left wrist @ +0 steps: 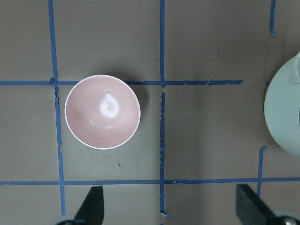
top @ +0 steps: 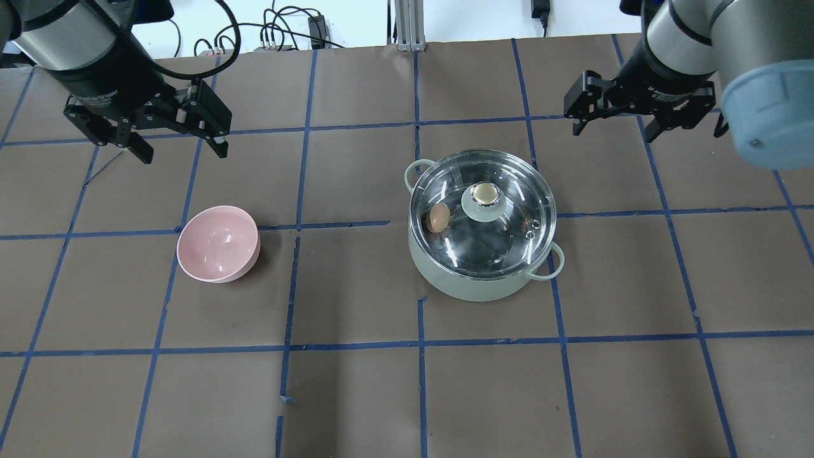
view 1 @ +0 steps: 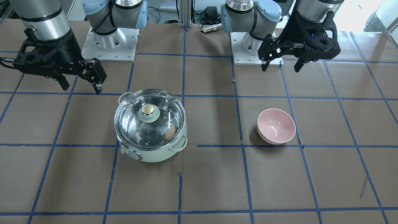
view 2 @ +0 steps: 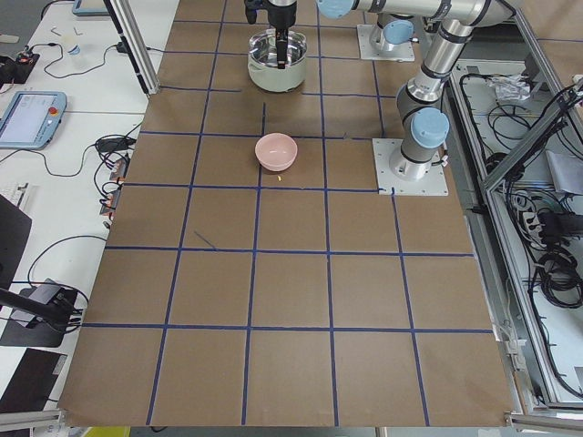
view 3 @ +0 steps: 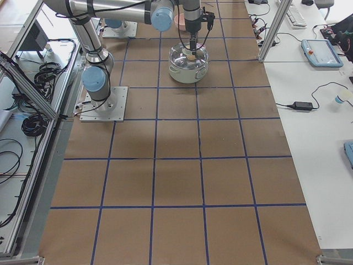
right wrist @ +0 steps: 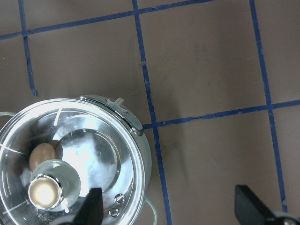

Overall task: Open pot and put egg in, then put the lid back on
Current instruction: 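Release the lid knob and raise the right gripper away from the pot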

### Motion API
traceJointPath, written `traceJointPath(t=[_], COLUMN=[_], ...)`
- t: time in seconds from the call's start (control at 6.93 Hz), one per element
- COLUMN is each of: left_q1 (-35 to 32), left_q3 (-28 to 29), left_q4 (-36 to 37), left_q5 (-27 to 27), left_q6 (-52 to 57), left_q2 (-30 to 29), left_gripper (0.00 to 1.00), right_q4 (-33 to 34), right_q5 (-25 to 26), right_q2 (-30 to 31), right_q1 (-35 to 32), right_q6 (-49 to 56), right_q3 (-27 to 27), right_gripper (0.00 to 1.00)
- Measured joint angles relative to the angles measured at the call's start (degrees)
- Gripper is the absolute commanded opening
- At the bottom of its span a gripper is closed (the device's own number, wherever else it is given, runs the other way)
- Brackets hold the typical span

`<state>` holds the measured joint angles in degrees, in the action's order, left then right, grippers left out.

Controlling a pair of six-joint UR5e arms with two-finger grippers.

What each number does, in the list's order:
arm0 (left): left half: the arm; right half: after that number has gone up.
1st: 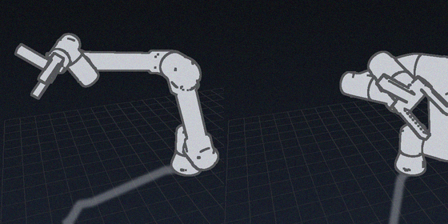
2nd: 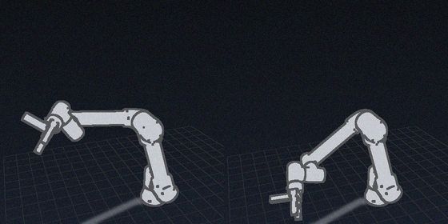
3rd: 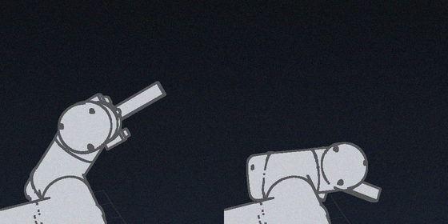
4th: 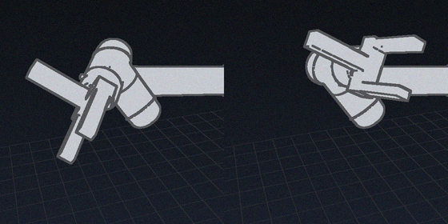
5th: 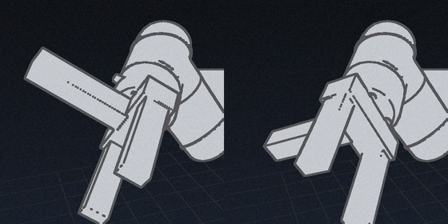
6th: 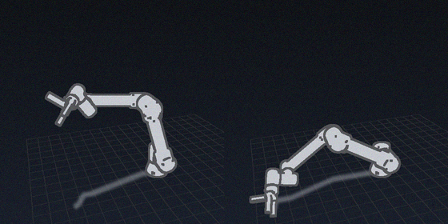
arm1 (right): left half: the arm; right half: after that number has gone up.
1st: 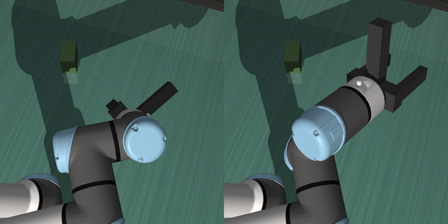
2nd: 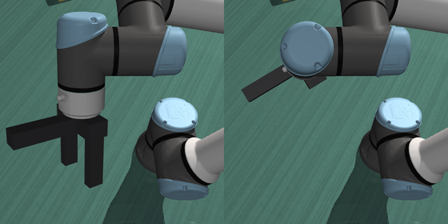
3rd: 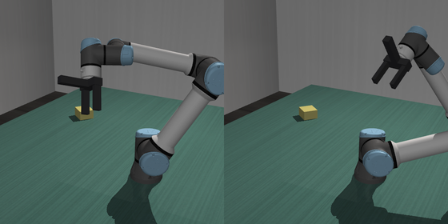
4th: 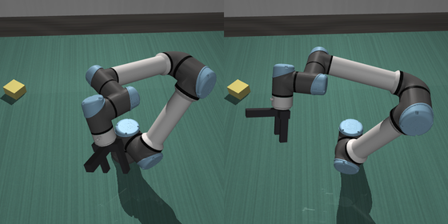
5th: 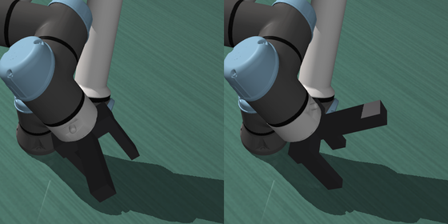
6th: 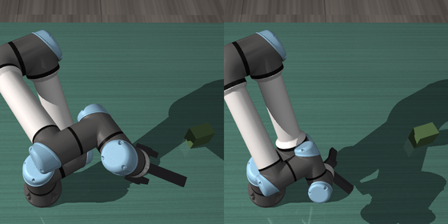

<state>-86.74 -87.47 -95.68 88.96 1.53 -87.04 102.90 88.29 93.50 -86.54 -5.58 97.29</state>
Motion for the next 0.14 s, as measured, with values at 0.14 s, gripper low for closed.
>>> traceJointPath(t=[0.14], left_q1=[-0.04], left_q3=[0.36], left_q4=[-1.45], left_q5=[0.47], left_q6=[-1.06], left_q2=[-0.06], left_gripper=[1.00], right_q4=[-0.92], right_q5=[0.04], right_q2=[0.95], right_q1=[0.15], right_q6=[0.00], right_q3=[0.05], right_gripper=[1.00])
